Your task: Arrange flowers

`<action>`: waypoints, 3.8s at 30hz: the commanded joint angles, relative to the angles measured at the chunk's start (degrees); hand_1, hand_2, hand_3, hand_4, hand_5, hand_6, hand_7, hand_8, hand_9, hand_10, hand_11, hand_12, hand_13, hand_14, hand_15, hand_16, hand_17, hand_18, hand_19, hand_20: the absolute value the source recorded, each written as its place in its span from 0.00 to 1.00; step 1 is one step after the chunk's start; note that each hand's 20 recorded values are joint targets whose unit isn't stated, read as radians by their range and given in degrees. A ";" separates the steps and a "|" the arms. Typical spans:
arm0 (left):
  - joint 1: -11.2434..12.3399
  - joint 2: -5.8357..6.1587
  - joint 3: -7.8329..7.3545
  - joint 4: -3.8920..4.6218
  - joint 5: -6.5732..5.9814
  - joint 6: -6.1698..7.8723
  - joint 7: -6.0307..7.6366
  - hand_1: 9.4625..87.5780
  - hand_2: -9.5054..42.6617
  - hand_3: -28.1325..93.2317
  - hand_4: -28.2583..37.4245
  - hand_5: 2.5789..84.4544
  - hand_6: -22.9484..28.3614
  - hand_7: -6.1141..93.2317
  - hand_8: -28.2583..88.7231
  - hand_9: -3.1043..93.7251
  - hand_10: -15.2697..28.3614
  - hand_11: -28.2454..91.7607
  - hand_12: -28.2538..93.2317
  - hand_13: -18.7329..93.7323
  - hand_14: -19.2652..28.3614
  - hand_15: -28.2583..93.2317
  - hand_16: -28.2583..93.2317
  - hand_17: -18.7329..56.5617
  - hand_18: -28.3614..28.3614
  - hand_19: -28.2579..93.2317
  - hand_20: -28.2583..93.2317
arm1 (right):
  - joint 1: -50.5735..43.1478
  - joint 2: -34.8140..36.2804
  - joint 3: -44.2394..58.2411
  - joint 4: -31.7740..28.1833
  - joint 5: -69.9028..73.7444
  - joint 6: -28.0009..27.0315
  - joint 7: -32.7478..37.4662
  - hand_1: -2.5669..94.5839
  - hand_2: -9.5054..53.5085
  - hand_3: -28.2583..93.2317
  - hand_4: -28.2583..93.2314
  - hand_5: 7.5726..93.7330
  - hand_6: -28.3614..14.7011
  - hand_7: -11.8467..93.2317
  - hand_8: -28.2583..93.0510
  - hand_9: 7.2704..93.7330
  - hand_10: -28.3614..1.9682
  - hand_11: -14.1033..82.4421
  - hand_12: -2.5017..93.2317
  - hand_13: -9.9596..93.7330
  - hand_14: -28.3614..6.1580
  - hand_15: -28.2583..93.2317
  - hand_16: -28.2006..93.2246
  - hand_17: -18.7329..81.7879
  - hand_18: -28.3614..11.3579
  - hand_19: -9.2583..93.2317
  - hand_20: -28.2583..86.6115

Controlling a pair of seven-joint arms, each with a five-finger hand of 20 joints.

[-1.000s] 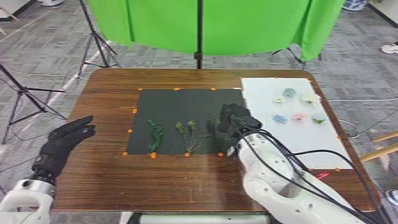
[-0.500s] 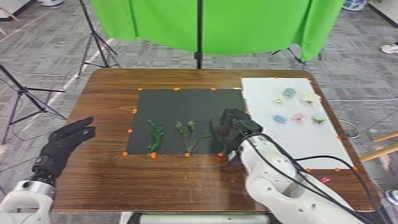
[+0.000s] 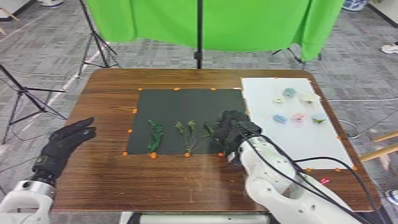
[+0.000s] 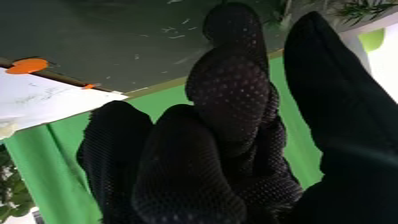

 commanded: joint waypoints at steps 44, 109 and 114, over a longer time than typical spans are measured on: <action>0.44 0.39 2.27 0.38 0.17 6.09 4.38 0.30 0.06 0.77 0.19 0.51 0.56 0.18 0.19 0.48 0.66 0.42 0.34 0.47 0.78 0.42 0.24 0.31 0.76 0.32 0.39 | -4.53 10.17 14.84 1.19 -6.54 0.59 6.68 0.38 0.00 0.76 0.15 0.67 0.66 0.23 0.17 0.88 0.49 0.44 0.31 0.97 0.74 0.74 0.52 0.82 0.32 1.00 0.79; 1.80 1.49 1.08 2.72 -10.70 18.49 10.52 0.20 0.70 0.77 0.00 0.56 0.55 0.20 0.19 0.53 0.69 0.43 0.33 0.51 0.79 0.42 0.22 0.38 0.72 0.32 0.38 | 29.12 -9.40 -23.16 10.19 -0.15 10.71 -16.85 0.66 0.00 0.70 0.10 0.84 0.64 0.37 0.35 1.00 0.66 0.43 0.43 1.00 0.86 0.77 0.47 0.88 0.41 1.00 0.78; 1.32 2.05 1.60 2.94 -11.73 19.92 11.21 0.21 0.73 0.77 0.00 0.57 0.55 0.20 0.18 0.54 0.69 0.43 0.33 0.51 0.79 0.42 0.22 0.39 0.71 0.32 0.38 | 33.34 -12.31 -27.64 13.41 -0.45 9.40 -18.33 0.66 0.00 0.71 0.09 0.84 0.65 0.38 0.34 0.98 0.66 0.51 0.41 1.00 0.86 0.77 0.48 0.87 0.41 1.00 0.79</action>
